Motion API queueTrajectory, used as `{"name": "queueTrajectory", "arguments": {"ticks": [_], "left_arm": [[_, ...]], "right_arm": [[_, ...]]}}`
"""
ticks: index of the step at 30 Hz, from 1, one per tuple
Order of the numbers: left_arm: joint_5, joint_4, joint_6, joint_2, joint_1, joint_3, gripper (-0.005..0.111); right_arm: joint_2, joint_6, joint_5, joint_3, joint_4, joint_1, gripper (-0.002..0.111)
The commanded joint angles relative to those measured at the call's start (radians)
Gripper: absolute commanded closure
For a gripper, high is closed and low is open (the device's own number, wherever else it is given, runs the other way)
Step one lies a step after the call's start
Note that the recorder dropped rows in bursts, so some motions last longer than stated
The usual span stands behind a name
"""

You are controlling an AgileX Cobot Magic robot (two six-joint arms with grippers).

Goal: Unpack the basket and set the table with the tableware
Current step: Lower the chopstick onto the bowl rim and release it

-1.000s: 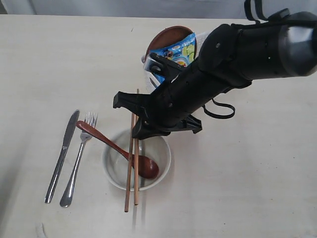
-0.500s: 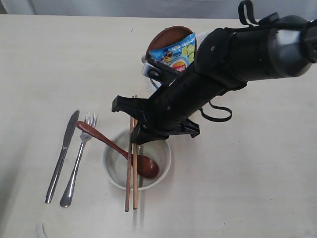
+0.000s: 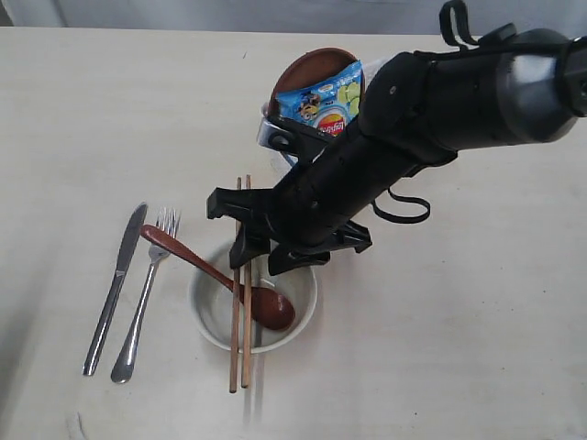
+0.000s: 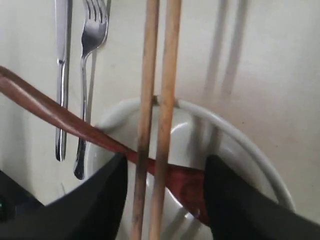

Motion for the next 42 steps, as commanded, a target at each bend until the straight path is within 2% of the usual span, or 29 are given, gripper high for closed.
{"name": "queueTrajectory", "arguments": {"ticks": [1, 11, 32, 42], "left_arm": [[-0.006, -0.001, 0.000, -0.003, 0.002, 0.002, 0.107], [-0.006, -0.001, 0.000, -0.003, 0.002, 0.002, 0.107], [-0.006, -0.001, 0.000, -0.003, 0.002, 0.002, 0.107], [-0.006, -0.001, 0.000, -0.003, 0.002, 0.002, 0.107]], "right_arm": [[-0.013, -0.043, 0.024, -0.031, -0.009, 0.015, 0.062], [-0.001, -0.065, 0.032, -0.031, 0.005, 0.047, 0.062], [-0.005, -0.068, 0.031, -0.031, 0.042, 0.045, 0.062], [-0.133, -0.072, 0.126, -0.120, 0.030, -0.096, 0.062]]}}
